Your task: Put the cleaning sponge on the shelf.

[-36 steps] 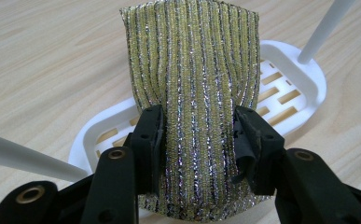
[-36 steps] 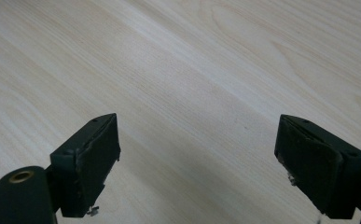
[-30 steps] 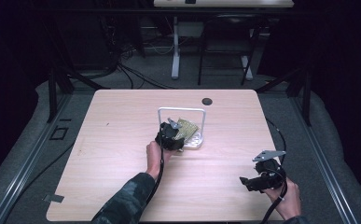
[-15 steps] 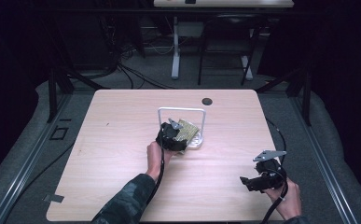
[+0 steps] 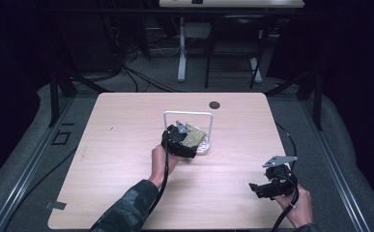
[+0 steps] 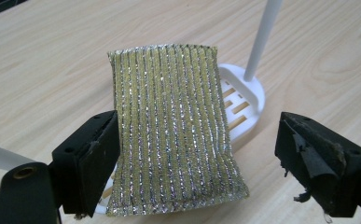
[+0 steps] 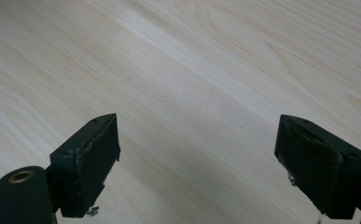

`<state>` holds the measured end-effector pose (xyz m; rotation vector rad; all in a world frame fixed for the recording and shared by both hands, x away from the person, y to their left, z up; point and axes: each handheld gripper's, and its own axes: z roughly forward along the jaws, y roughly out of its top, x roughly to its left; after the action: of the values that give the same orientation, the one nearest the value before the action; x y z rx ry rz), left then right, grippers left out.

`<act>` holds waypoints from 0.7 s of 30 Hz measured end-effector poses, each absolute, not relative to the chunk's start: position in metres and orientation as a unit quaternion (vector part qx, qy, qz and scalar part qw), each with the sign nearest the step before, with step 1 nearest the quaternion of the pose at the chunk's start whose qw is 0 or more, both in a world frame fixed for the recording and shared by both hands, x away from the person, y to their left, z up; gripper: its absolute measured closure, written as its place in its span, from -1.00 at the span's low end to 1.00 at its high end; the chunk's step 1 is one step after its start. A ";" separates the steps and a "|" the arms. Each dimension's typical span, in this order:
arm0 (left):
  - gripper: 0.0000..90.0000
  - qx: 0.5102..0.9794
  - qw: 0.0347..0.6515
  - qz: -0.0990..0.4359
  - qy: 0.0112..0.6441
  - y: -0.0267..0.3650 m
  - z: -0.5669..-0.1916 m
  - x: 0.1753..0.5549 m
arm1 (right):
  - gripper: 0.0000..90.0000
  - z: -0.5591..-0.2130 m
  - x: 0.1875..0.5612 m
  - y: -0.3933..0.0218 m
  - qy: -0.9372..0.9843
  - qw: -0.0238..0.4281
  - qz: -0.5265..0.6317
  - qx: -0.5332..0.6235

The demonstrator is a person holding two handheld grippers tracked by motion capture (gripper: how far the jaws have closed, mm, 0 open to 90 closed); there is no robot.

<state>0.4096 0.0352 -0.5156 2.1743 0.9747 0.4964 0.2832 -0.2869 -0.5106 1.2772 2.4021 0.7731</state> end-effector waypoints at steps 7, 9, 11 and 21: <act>-0.74 0.843 0.354 0.188 0.359 0.042 -0.497 0.399 | -0.70 -0.510 0.283 -0.287 0.839 0.160 0.270 0.444; -0.76 0.844 0.354 0.188 0.356 0.045 -0.492 0.394 | -0.70 -0.510 0.283 -0.287 0.839 0.161 0.269 0.444; -0.78 0.845 0.356 0.186 0.353 0.048 -0.488 0.392 | -0.70 -0.510 0.283 -0.287 0.839 0.161 0.270 0.444; -0.88 0.849 0.347 0.187 0.351 0.080 -0.475 0.370 | -0.70 -0.511 0.283 -0.287 0.839 0.161 0.269 0.444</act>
<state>0.3705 0.0800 -0.4747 2.2020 0.9115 0.4845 0.2829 -0.2871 -0.5106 1.2686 2.3968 0.7673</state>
